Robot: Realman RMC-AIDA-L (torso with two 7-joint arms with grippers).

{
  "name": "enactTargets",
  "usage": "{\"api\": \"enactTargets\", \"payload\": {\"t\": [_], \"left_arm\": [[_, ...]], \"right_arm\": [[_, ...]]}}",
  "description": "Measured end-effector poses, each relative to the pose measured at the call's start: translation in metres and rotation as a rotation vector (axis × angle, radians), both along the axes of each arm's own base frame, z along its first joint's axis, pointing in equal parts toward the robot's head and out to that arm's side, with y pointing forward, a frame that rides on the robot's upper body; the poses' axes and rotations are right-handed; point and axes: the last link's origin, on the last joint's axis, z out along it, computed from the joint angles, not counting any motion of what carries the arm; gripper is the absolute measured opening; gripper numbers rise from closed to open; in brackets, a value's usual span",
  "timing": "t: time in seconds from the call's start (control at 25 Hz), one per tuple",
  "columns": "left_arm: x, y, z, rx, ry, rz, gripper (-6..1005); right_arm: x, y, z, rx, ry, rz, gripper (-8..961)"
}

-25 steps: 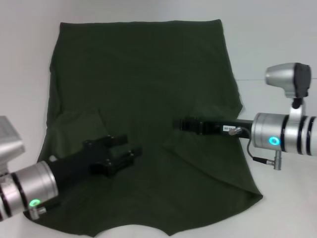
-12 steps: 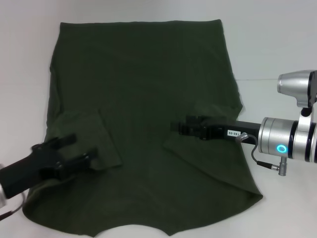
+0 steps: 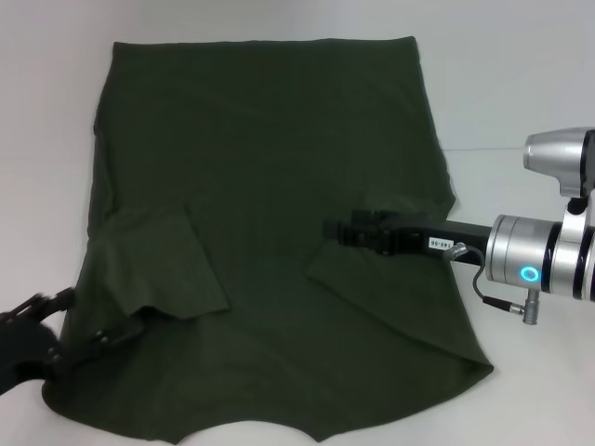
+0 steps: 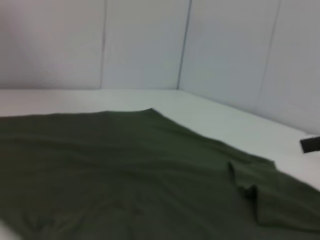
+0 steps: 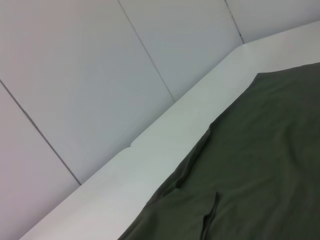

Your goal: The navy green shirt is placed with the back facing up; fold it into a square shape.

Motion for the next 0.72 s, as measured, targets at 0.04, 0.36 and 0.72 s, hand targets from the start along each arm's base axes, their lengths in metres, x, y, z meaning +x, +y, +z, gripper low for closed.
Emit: {"api": "enactTargets", "payload": {"t": [0.04, 0.36, 0.72], "left_arm": [[-0.001, -0.001, 0.000, 0.003, 0.001, 0.006, 875], [-0.020, -0.018, 0.000, 0.010, 0.016, 0.085, 876], [-0.028, -0.029, -0.006, -0.046, 0.057, 0.113, 875]], "right_arm": [[0.000, 0.000, 0.000, 0.003, -0.002, -0.001, 748], [-0.001, 0.006, 0.002, 0.023, -0.028, 0.008, 748], [-0.003, 0.008, 0.003, 0.031, -0.028, 0.011, 747]]}}
